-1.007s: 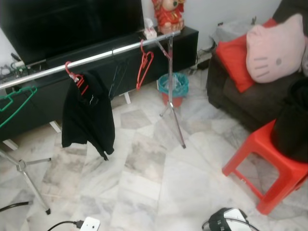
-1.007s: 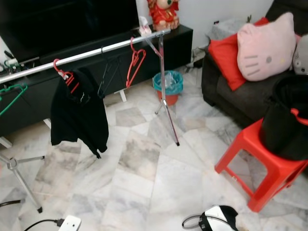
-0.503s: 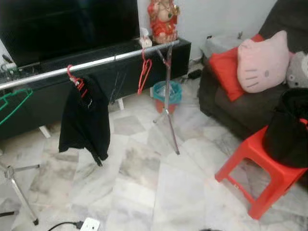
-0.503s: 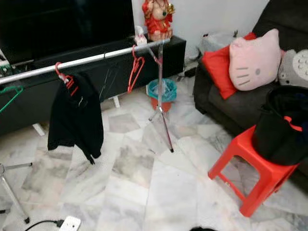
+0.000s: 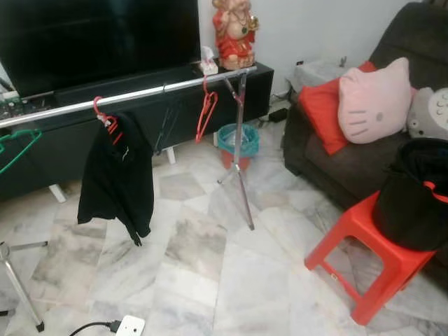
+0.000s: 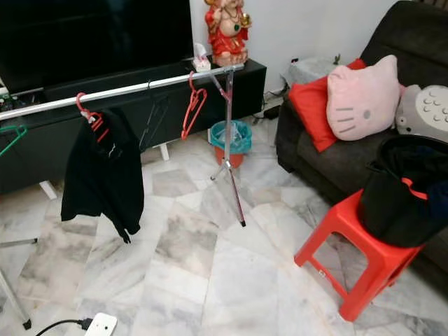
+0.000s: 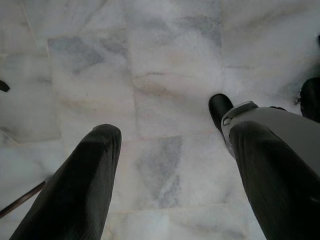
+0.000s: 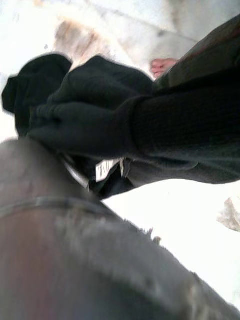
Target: Hang hanger
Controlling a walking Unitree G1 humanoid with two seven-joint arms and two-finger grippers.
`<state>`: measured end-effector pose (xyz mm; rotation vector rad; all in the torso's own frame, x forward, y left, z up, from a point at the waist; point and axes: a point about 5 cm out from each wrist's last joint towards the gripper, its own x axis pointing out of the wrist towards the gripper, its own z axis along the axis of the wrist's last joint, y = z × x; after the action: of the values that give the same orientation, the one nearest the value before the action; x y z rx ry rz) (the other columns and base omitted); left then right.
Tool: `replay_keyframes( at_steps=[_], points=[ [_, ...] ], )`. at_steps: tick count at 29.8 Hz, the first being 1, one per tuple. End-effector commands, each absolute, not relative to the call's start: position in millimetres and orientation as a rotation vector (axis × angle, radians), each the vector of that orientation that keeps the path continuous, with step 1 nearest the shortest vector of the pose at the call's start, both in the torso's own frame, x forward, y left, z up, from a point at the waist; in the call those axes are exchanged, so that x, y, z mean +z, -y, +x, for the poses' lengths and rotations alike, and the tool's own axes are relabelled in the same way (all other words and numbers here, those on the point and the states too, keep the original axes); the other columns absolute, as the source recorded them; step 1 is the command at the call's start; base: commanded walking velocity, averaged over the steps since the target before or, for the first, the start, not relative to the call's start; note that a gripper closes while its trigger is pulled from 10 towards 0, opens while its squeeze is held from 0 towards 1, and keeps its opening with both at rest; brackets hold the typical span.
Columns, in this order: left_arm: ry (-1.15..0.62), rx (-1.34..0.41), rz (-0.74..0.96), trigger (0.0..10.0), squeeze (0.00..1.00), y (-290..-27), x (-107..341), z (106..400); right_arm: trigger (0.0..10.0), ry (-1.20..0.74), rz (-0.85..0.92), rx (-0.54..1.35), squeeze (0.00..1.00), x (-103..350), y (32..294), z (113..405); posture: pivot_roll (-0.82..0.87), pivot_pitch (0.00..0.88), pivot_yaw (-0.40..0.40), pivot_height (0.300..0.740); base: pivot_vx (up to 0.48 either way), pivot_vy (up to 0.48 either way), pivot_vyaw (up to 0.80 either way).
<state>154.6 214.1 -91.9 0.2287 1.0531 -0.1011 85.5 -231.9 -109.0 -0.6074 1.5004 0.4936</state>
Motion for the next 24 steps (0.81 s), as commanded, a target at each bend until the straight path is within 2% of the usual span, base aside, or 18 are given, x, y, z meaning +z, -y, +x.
replay_keyframes(
  at_steps=[1,21,24],
  points=[
    [-1.04,-0.071,0.219,10.0,0.0,-216.4,-91.3,154.7,10.0,-1.529,-0.513,0.579,0.0,-120.1,193.1,61.7,-0.05,0.0,0.099,0.74,0.0,0.0,0.0],
    [-1.037,-0.053,0.222,10.0,0.0,-216.8,-91.0,155.7,10.0,-1.519,-0.48,0.534,0.0,-118.7,200.8,63.8,-0.05,0.0,0.099,0.74,0.0,0.0,0.0],
    [-1.037,-0.049,0.22,10.0,0.0,-217.0,-91.0,155.5,10.0,-1.518,-0.476,0.53,0.0,-118.8,201.1,63.2,-0.05,0.0,0.099,0.74,0.283,0.0,0.0]
  ],
)
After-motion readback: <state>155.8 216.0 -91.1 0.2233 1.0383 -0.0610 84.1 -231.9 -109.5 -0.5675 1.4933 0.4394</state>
